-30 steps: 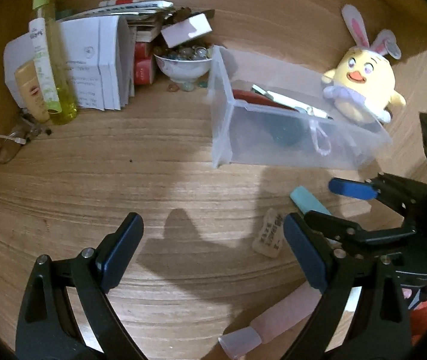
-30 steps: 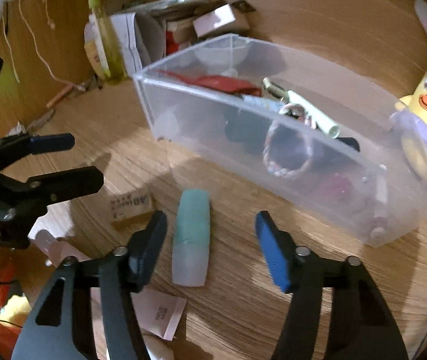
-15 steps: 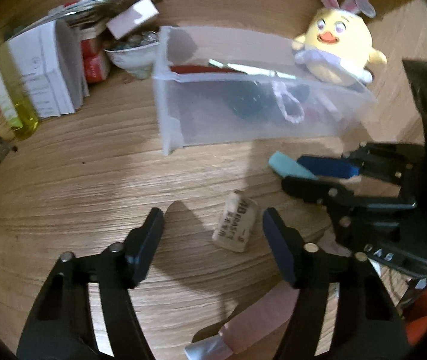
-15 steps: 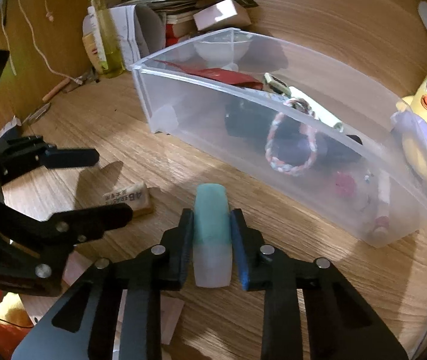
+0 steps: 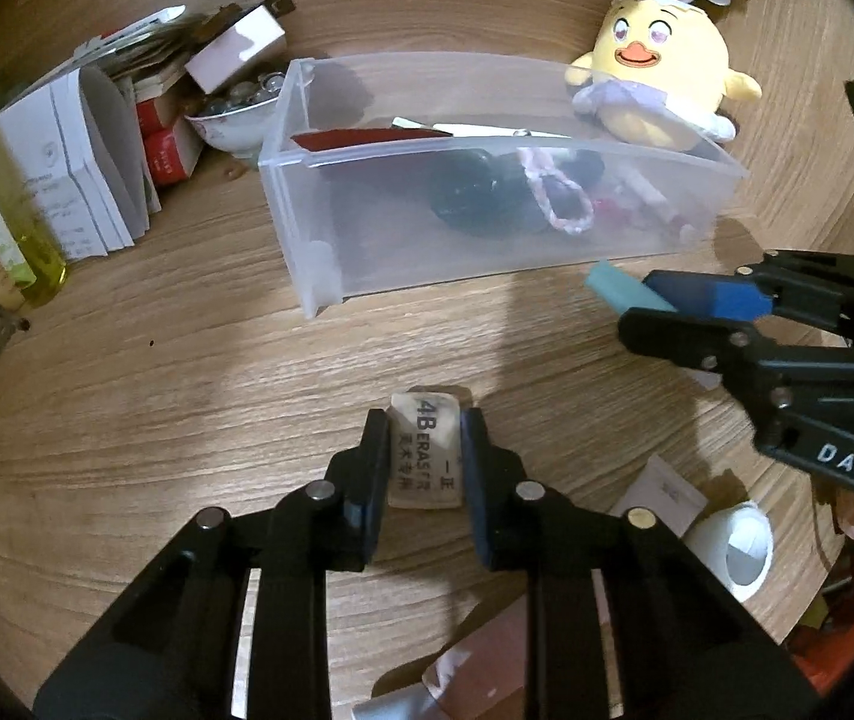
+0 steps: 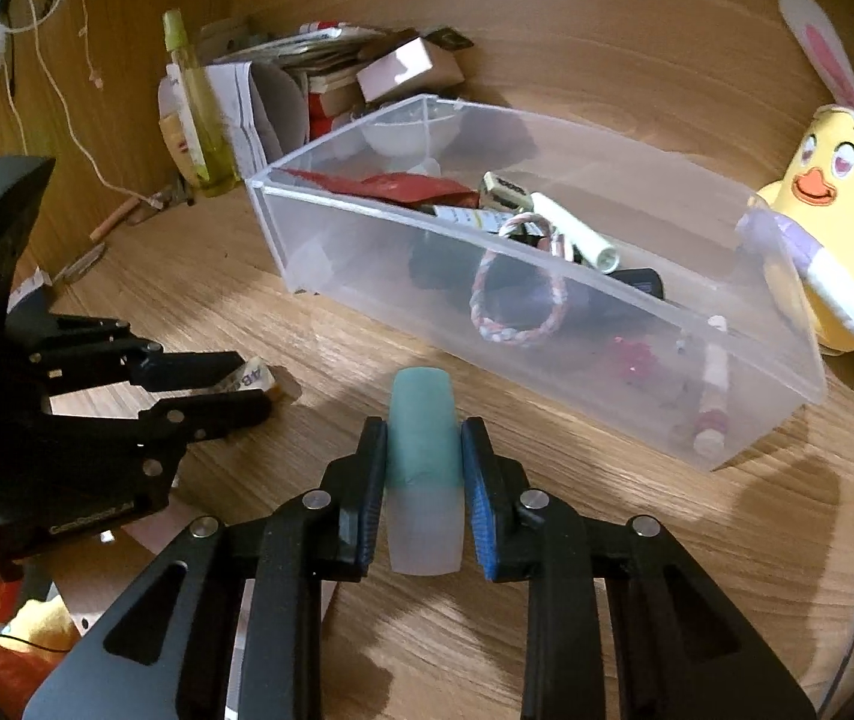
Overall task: Organize objects
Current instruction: 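Grasp the mint green eraser with the right gripper while the left gripper grasps the cork-coloured eraser, then carry the mint eraser and cork-coloured eraser into the clear box and release both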
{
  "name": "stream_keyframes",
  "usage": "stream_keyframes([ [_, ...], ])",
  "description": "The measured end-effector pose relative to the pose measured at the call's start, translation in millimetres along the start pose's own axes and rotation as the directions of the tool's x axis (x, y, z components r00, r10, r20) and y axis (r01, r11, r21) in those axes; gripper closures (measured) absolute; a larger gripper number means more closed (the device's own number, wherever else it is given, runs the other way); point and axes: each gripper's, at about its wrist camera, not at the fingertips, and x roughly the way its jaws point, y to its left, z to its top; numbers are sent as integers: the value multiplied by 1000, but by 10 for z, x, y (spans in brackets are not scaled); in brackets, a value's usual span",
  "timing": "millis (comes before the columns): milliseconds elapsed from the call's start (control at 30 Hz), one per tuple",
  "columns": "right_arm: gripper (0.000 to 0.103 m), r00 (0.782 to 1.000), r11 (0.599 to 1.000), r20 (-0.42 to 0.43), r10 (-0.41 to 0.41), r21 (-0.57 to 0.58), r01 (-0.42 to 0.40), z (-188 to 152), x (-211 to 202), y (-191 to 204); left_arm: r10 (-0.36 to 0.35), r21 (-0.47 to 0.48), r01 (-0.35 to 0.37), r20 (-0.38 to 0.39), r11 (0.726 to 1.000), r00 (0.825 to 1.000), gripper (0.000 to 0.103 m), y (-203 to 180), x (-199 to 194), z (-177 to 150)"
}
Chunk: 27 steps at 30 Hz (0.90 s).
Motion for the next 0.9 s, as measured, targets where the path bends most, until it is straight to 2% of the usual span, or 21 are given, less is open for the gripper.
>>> stream_keyframes([
  [233, 80, 999, 1000, 51, 2, 24, -4, -30, -195, -66, 1, -50, -1, 18, 999, 1000, 80, 41, -103, 26],
  [533, 80, 993, 999, 115, -17, 52, 11, 20, -434, -188, -26, -73, 35, 123, 997, 992, 80, 5, -438, 164],
  [900, 80, 981, 993, 185, -65, 107, 46, 150, -670, -384, -49, -73, 65, 200, 995, 979, 80, -45, -667, 398],
])
